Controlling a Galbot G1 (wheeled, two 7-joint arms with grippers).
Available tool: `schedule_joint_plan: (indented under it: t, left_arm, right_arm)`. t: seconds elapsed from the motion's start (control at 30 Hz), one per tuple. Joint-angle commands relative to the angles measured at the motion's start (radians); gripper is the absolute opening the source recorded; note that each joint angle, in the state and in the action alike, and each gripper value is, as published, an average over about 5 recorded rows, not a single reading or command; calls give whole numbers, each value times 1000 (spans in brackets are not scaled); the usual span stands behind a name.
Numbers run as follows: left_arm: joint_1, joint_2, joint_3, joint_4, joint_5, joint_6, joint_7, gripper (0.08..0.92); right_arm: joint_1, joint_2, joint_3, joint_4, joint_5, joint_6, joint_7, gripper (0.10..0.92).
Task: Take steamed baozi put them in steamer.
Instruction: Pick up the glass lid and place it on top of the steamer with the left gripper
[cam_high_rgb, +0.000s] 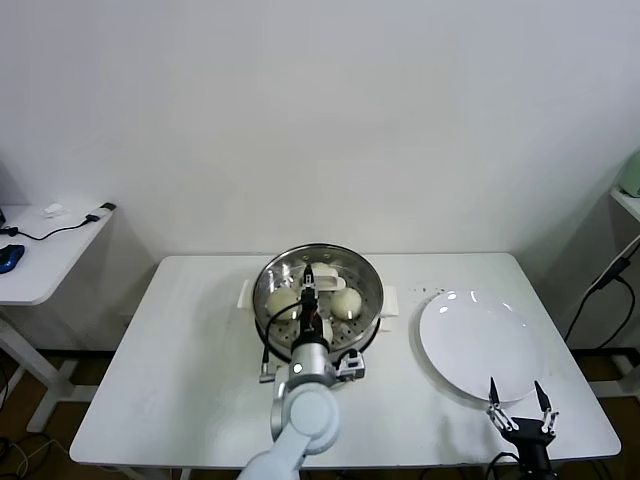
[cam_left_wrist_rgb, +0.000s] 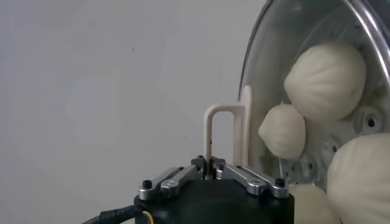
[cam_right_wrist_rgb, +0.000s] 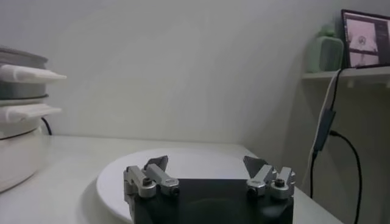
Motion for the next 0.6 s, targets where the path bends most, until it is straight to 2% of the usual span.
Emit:
schedule_joint_plan:
  t: [0.03,0.4,0.5,0.6]
  left_arm:
    - [2,17,14,-40,-32,-2,26,196]
    - [42,92,37,-198,-152,-8,43,507]
    - [72,109,28,-240,-208,-33,8,594]
    - [101,110,-11,-280,-349,-120,-90,680]
  right_arm:
    - [1,0,1,2,-4,-1,-5,823]
    - [9,-3,-1,-6,-16,-12,-23,823]
    - [13,-1,-5,-9,-13,-19,-30,823]
    - [19,3,-12,-10,8,-25,-18,823]
